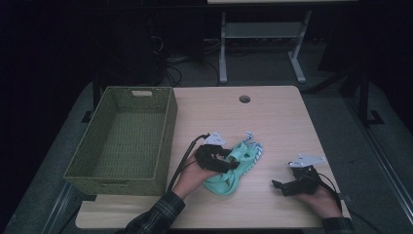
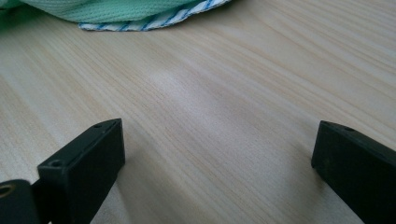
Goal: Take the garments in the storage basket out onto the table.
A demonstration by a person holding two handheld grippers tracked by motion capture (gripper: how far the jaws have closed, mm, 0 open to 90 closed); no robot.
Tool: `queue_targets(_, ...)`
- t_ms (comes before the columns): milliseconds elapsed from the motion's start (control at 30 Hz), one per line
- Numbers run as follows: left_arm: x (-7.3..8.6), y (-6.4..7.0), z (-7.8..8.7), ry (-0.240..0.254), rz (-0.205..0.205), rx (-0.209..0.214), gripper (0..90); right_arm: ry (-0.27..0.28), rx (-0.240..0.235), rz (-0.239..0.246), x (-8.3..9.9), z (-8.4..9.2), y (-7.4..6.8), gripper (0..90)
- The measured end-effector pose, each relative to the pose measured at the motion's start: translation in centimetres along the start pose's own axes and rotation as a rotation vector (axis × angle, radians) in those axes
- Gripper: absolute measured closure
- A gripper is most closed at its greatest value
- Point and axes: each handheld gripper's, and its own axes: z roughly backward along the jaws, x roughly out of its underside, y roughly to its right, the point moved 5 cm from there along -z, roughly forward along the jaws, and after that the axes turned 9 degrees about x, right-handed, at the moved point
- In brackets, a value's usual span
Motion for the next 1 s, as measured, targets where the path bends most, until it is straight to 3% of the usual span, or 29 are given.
queue_targets(267, 1.5, 0.8, 1.5, -0.03, 0.006, -0.024, 42.7, 0.0, 0.001, 0.0, 0.0, 0.0, 0.0, 2.5)
queue_targets(500, 3.3, 0.5, 1.3, -0.052, 0.056, -0.011, 48.7, 0.0, 0.0, 0.001, 0.0, 0.0, 0.0, 2.5)
queue_targets(733, 3.8, 0.0, 0.6, -0.083, 0.064, -0.003, 61.7, 0.0, 0.0, 0.001, 0.0, 0.0, 0.0, 2.5)
queue_targets(933, 3.7, -0.2, 0.2, -0.088, 0.068, 0.017, 83.9, 0.0, 0.0, 0.001, 0.0, 0.0, 0.0, 2.4)
queue_targets(1000, 3.5, -0.1, 0.3, -0.084, 0.06, 0.016, 86.5, 0.0, 0.0, 0.001, 0.0, 0.0, 0.0, 2.5)
